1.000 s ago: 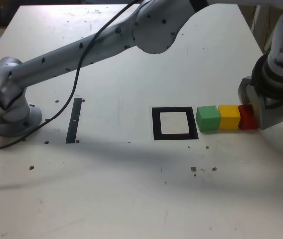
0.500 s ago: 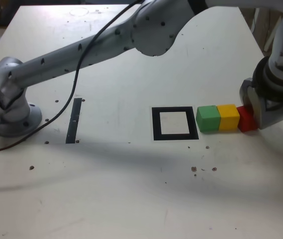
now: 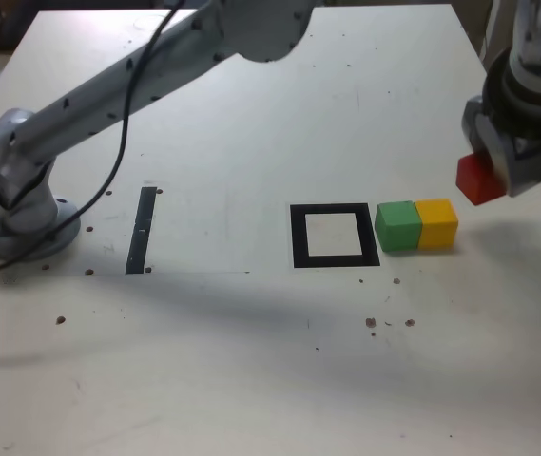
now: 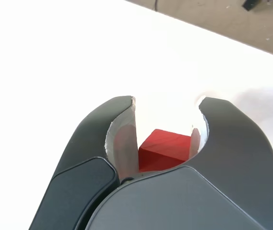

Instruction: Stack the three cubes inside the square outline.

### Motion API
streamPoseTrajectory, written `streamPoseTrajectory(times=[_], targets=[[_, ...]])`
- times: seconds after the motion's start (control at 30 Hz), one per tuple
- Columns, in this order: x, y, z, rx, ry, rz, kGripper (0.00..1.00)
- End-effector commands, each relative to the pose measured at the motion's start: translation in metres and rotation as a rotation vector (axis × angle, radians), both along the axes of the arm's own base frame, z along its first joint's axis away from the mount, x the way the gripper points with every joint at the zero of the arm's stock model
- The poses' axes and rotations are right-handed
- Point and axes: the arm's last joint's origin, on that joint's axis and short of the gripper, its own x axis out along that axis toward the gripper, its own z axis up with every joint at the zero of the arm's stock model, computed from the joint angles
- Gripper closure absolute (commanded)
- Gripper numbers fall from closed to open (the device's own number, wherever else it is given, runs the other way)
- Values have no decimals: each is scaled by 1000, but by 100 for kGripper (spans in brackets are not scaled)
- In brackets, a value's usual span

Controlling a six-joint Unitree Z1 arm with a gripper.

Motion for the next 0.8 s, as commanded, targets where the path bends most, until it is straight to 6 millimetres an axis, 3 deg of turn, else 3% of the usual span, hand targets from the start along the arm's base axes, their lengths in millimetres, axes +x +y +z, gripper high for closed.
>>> streamPoseTrajectory(times=[0.0, 0.23, 0.4, 0.77], targets=[[-14, 7, 23, -4, -27, 41, 64], [-61, 23, 49, -13, -37, 221, 64], [-89, 28, 58, -41, -62, 352, 64], [-115, 26, 41, -182, -46, 659, 64]])
